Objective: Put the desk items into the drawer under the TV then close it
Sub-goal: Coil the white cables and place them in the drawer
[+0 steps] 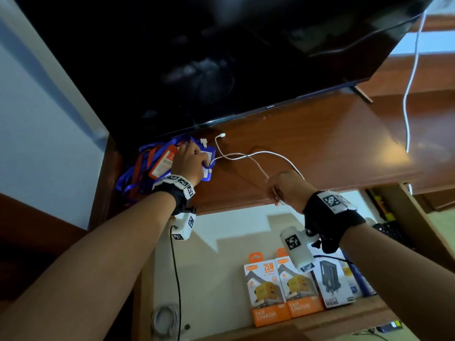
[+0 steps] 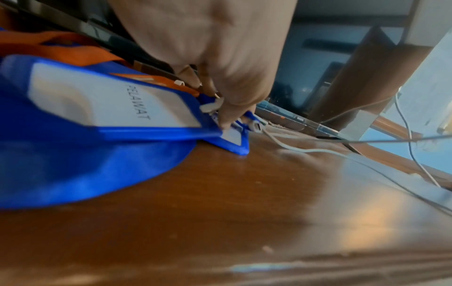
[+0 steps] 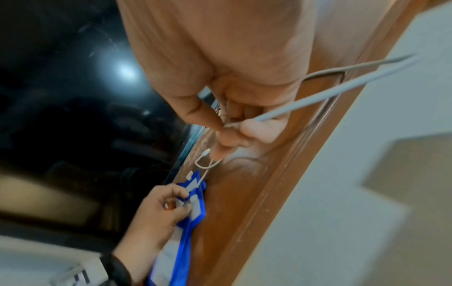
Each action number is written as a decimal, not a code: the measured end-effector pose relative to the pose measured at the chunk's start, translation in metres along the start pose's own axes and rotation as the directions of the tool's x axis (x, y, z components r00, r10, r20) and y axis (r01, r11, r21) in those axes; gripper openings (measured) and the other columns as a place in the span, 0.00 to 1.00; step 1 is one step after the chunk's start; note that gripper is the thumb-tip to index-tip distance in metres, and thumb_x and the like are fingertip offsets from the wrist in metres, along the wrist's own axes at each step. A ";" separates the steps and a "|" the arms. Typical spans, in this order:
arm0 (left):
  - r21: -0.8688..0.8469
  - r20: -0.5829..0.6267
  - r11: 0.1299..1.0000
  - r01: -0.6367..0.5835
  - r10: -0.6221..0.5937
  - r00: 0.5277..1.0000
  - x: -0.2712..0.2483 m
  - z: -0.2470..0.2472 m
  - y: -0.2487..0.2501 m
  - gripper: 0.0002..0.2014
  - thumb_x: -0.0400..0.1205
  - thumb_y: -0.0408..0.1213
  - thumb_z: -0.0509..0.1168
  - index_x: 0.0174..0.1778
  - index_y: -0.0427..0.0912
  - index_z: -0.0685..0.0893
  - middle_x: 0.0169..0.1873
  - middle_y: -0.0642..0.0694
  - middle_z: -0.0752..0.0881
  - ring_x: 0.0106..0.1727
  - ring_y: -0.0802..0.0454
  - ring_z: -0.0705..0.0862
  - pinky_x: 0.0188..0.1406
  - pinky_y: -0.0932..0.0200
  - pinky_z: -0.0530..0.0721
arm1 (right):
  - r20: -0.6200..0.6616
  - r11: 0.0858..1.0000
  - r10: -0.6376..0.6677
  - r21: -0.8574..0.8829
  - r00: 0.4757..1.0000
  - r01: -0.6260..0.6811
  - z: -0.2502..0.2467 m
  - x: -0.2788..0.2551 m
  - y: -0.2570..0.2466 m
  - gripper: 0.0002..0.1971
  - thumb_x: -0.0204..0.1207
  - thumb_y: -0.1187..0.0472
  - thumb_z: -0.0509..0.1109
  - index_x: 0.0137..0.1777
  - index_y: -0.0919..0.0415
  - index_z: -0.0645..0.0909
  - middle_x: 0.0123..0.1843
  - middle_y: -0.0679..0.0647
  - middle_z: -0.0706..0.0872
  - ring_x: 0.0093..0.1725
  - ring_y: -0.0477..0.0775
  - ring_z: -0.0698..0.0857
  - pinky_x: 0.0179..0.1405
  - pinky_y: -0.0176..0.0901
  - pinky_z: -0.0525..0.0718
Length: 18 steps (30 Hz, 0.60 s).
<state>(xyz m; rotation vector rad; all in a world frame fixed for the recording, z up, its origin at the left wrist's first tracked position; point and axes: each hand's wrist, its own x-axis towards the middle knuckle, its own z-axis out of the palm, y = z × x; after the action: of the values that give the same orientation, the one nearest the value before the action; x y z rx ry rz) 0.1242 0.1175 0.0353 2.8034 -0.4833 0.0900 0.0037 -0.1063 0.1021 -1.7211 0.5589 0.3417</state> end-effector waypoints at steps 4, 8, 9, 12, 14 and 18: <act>0.020 -0.046 0.997 -0.080 0.081 0.996 0.000 -0.009 -0.018 0.08 0.73 0.23 0.70 0.38 0.42 0.88 0.50 0.42 0.78 0.54 0.38 0.73 0.43 0.51 0.70 | -0.114 0.905 0.098 0.423 0.989 -0.041 -0.013 0.013 -0.016 0.07 0.73 0.76 0.55 0.42 0.69 0.74 0.25 0.65 0.81 0.17 0.54 0.75 0.20 0.38 0.72; 0.064 -0.030 0.996 -0.055 0.057 0.998 -0.002 -0.022 -0.036 0.02 0.72 0.30 0.74 0.39 0.37 0.90 0.54 0.38 0.79 0.55 0.35 0.75 0.47 0.46 0.74 | -0.254 0.798 0.127 0.600 0.959 0.053 -0.032 0.024 -0.030 0.08 0.76 0.75 0.48 0.45 0.68 0.68 0.24 0.66 0.86 0.24 0.58 0.81 0.25 0.42 0.78; 0.065 -0.011 0.997 -0.033 0.033 0.999 -0.003 -0.024 -0.038 0.03 0.71 0.30 0.74 0.39 0.37 0.91 0.55 0.39 0.79 0.56 0.36 0.74 0.49 0.46 0.74 | -0.265 0.776 0.130 0.627 0.955 0.069 -0.035 0.026 -0.029 0.08 0.77 0.75 0.47 0.48 0.69 0.68 0.26 0.67 0.87 0.26 0.59 0.84 0.27 0.43 0.80; -0.046 -0.019 0.998 0.051 -0.052 0.998 -0.004 -0.028 -0.040 0.03 0.69 0.26 0.72 0.37 0.33 0.90 0.56 0.38 0.80 0.56 0.36 0.76 0.52 0.47 0.76 | -0.270 0.698 0.137 0.709 0.953 0.101 -0.039 0.029 -0.026 0.13 0.79 0.73 0.45 0.60 0.70 0.63 0.34 0.71 0.89 0.35 0.65 0.90 0.36 0.48 0.86; -0.055 -0.006 0.996 0.073 -0.074 0.997 -0.002 -0.029 -0.041 0.05 0.72 0.24 0.68 0.38 0.31 0.90 0.56 0.37 0.79 0.56 0.36 0.79 0.52 0.49 0.77 | -0.298 0.613 0.138 0.775 0.944 0.155 -0.043 0.032 -0.023 0.14 0.80 0.74 0.45 0.63 0.71 0.62 0.44 0.75 0.88 0.43 0.68 0.90 0.42 0.51 0.88; -0.093 0.022 0.990 0.104 -0.103 0.994 0.002 -0.035 -0.035 0.08 0.74 0.24 0.64 0.37 0.31 0.89 0.58 0.36 0.76 0.54 0.40 0.80 0.52 0.50 0.78 | -0.330 0.566 0.120 0.797 0.936 0.209 -0.048 0.029 -0.022 0.11 0.79 0.75 0.44 0.56 0.75 0.65 0.51 0.72 0.87 0.45 0.66 0.90 0.37 0.47 0.86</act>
<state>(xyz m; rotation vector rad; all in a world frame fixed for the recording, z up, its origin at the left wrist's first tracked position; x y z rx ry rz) 0.1375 0.1589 0.0589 2.7333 -0.3358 0.0206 0.0366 -0.1547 0.1166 -0.8398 0.7763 -0.2781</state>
